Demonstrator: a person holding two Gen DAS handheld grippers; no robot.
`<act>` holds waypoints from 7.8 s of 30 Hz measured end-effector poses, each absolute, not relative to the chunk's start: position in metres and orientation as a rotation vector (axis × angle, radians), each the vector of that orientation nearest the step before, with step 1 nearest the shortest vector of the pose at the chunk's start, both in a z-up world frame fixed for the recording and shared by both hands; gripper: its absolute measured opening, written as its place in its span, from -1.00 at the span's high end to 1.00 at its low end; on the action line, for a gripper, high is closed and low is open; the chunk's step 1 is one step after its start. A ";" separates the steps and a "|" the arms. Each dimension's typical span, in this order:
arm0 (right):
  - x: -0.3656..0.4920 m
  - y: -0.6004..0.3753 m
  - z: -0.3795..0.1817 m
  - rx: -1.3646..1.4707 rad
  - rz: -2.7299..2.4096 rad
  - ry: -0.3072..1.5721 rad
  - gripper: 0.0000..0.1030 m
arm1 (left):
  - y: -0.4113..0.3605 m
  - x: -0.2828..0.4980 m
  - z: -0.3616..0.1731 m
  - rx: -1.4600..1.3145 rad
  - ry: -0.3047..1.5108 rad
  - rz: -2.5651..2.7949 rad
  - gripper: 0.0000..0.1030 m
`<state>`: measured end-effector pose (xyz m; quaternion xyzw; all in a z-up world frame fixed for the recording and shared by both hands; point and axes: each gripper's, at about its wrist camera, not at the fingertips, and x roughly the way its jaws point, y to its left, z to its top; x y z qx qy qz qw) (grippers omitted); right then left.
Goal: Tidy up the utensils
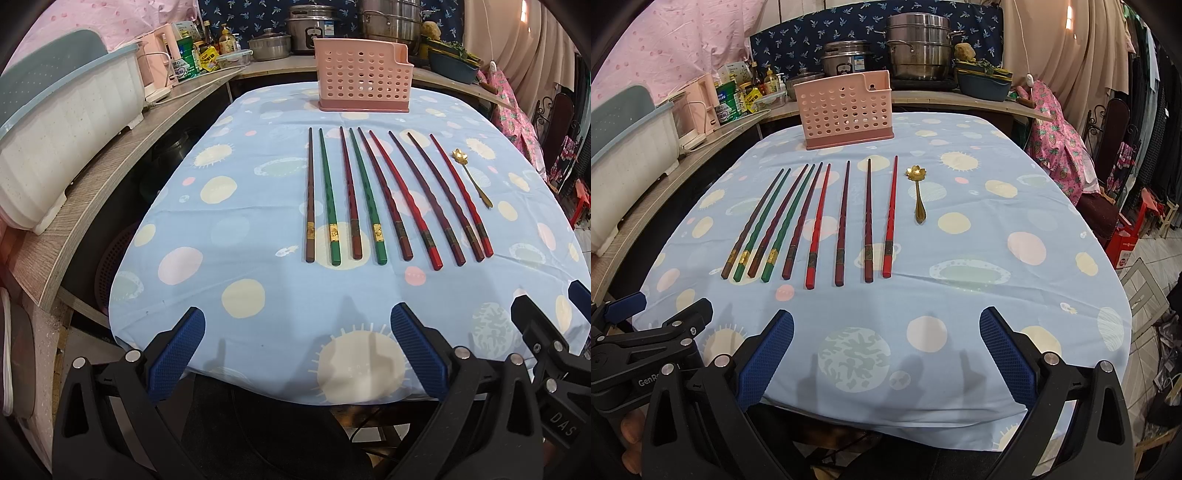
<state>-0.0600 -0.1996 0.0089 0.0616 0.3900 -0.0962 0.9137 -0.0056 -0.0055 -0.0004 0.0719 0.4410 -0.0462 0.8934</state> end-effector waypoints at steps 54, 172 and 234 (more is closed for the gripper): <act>0.014 -0.242 0.001 0.186 -0.212 0.797 -0.82 | 0.013 0.086 -0.036 0.070 1.057 -0.094 -0.49; 0.297 -0.334 0.149 0.362 -0.083 0.527 0.14 | -0.034 0.347 0.226 -0.103 0.502 -0.148 -0.30; 0.031 -0.235 -0.032 0.177 -0.090 0.904 0.59 | -0.001 0.090 -0.016 0.033 0.909 -0.135 -0.30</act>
